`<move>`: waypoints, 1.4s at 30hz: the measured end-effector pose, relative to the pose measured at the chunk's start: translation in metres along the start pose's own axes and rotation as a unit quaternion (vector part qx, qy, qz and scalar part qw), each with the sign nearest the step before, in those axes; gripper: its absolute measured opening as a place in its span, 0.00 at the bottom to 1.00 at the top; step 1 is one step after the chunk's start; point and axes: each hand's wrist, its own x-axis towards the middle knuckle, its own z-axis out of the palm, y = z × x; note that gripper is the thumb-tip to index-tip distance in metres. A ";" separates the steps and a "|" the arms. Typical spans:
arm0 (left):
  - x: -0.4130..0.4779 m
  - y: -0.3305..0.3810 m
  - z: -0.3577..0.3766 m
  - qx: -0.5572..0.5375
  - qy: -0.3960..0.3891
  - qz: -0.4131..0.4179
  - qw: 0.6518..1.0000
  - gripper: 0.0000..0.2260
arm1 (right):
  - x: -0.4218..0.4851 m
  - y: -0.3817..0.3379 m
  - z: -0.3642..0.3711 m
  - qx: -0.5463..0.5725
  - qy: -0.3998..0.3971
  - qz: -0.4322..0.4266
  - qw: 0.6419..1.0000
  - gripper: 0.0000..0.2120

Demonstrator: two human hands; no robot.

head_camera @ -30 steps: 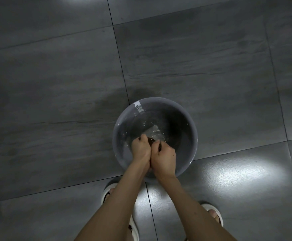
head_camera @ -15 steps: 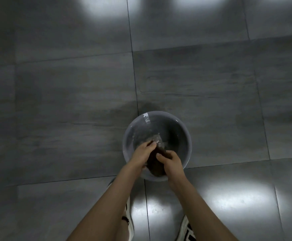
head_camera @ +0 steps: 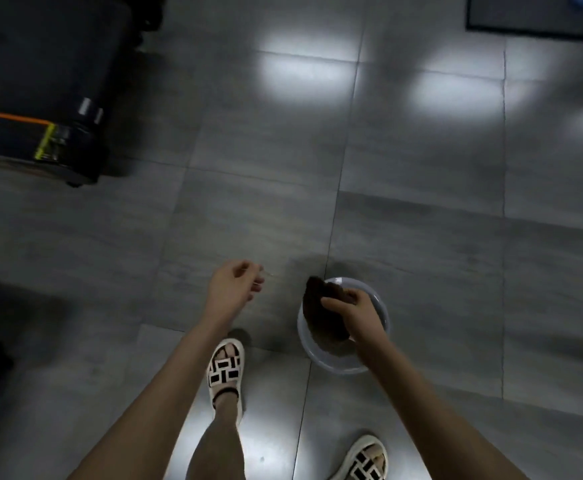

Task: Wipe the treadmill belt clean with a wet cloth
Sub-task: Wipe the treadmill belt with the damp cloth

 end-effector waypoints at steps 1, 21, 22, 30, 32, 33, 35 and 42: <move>-0.002 0.018 -0.021 0.001 0.006 0.011 1.000 0.07 | -0.007 -0.021 0.013 0.003 -0.007 0.003 1.000 0.22; 0.159 0.307 -0.387 0.014 0.209 0.050 0.976 0.09 | 0.009 -0.487 0.289 -0.057 -0.084 -0.019 0.995 0.08; 0.173 0.320 -0.392 0.008 0.222 0.040 0.974 0.09 | 0.021 -0.513 0.293 -0.082 -0.087 -0.031 0.992 0.12; 0.281 0.434 -0.404 -0.056 0.317 -0.048 0.946 0.12 | 0.117 -0.737 0.324 -0.278 -0.080 -0.102 0.952 0.17; 0.307 0.461 -0.404 -0.067 0.329 -0.058 0.940 0.13 | 0.140 -0.787 0.338 -0.309 -0.082 -0.105 0.942 0.18; 0.320 0.476 -0.406 -0.073 0.333 -0.062 0.938 0.12 | 0.152 -0.810 0.346 -0.328 -0.085 -0.108 0.935 0.19; 0.351 0.505 -0.413 -0.092 0.349 -0.068 0.930 0.11 | 0.174 -0.857 0.365 -0.374 -0.095 -0.121 0.915 0.18; 0.487 0.612 -0.468 -0.139 0.410 -0.055 0.900 0.13 | 0.271 -1.025 0.460 -0.512 -0.146 -0.212 0.819 0.21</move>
